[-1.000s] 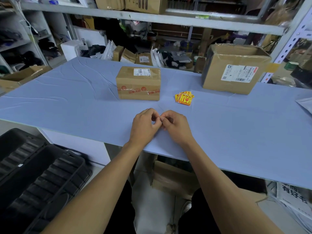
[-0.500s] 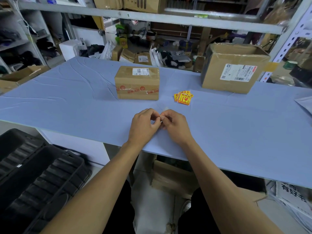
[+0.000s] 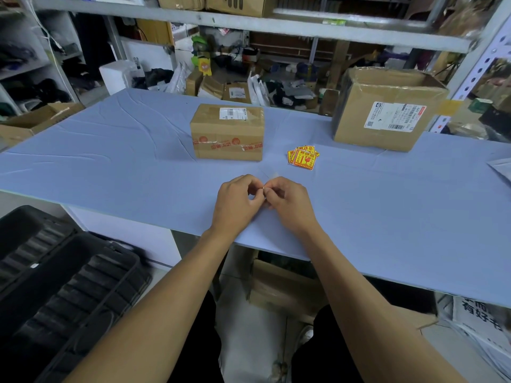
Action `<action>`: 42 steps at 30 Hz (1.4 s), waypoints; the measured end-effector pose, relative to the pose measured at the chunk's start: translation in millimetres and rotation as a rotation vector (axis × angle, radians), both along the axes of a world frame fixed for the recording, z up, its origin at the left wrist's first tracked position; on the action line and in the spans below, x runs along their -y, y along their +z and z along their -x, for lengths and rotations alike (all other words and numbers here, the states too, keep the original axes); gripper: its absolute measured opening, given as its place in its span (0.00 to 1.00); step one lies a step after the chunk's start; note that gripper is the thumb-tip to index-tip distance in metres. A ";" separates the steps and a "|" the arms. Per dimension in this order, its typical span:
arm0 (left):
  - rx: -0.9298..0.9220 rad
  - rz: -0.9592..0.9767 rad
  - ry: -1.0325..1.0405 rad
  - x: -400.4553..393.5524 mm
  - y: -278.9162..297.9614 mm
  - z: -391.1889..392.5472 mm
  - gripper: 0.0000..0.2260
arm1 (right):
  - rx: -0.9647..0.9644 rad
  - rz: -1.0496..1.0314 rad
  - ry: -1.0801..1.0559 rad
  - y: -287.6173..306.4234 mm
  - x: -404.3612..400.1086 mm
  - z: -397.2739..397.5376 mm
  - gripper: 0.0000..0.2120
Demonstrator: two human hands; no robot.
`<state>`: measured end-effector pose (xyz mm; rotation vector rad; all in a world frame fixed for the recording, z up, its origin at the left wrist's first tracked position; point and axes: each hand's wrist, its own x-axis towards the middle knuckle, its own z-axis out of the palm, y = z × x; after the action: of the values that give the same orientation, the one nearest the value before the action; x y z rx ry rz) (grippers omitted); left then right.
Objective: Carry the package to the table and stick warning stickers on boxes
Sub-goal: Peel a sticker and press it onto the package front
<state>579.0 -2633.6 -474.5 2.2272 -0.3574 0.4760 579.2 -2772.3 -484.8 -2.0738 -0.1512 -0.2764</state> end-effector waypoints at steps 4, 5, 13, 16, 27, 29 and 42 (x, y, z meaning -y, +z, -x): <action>-0.004 -0.004 0.005 0.3 -0.1 0.3 0.04 | -0.002 0.017 -0.003 1.0 -0.7 1.7 0.06; -0.009 -0.001 0.007 0.4 -0.2 0.2 0.04 | -0.003 0.026 -0.007 1.3 -0.8 1.9 0.06; -0.092 0.059 0.056 -0.8 1.1 0.3 0.04 | -0.015 0.075 -0.006 3.3 -3.6 4.4 0.06; -0.122 0.091 0.089 -2.3 2.0 -0.3 0.05 | -0.025 0.056 -0.013 4.8 -4.2 5.5 0.06; -0.171 0.344 0.192 -10.4 -2.8 -5.8 0.04 | -0.078 -0.010 -0.177 12.2 -2.6 8.7 0.04; -0.188 0.378 0.198 -10.6 -2.3 -6.6 0.03 | -0.071 -0.059 -0.229 12.8 -2.2 8.6 0.05; -0.199 0.414 0.213 -10.0 -5.6 -11.3 0.03 | -0.156 -0.060 -0.408 18.6 42.4 15.6 0.06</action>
<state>590.2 -2623.7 -480.1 1.8918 0.0808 0.3936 563.6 -2814.6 -466.3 -2.0443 0.3748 -0.3582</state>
